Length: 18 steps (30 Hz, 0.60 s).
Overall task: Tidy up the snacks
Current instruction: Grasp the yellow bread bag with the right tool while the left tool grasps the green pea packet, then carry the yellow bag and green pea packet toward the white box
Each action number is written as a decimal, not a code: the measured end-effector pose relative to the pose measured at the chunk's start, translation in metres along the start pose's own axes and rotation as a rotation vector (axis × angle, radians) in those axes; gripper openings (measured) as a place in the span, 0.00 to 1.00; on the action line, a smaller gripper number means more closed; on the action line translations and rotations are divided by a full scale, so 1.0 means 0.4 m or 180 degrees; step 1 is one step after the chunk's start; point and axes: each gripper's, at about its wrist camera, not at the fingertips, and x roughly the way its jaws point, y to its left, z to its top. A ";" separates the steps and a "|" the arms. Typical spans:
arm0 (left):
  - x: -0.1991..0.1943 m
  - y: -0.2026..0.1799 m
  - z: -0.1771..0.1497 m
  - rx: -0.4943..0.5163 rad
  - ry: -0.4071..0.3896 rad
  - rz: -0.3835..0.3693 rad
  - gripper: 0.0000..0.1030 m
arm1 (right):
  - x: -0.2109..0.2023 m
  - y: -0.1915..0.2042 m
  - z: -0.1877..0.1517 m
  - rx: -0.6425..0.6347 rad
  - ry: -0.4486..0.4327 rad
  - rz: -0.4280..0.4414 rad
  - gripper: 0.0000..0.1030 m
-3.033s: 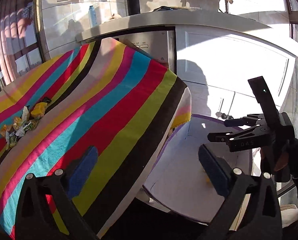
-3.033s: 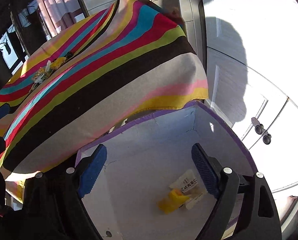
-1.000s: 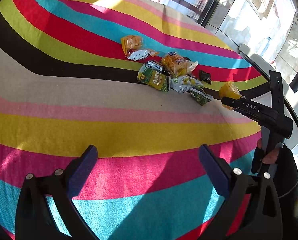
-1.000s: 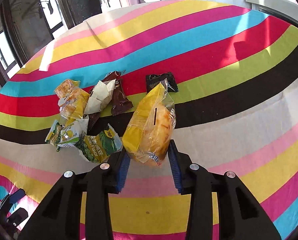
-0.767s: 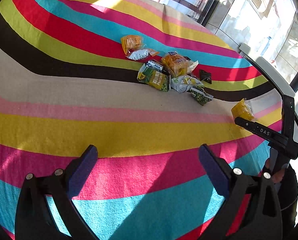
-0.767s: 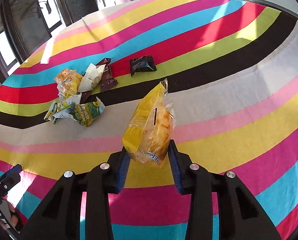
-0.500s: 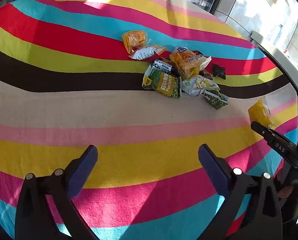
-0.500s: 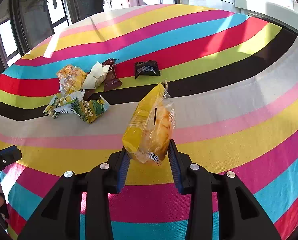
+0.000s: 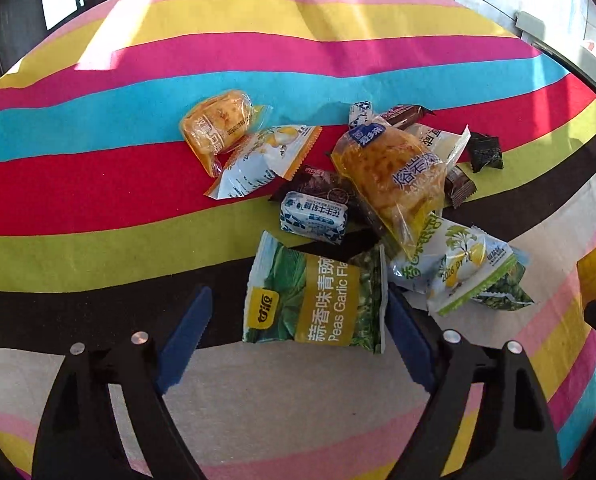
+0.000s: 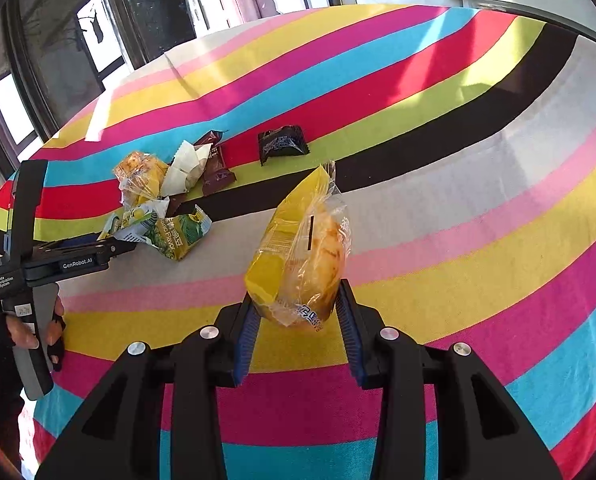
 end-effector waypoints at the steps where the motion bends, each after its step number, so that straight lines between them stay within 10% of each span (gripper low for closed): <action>1: -0.013 -0.002 -0.008 0.0026 -0.0049 -0.0074 0.44 | -0.002 -0.001 0.000 0.0008 -0.0008 0.0010 0.37; 18: -0.290 0.119 -0.323 -0.0855 -0.0390 -0.0915 0.42 | -0.007 -0.012 -0.003 0.0093 -0.0059 0.0017 0.37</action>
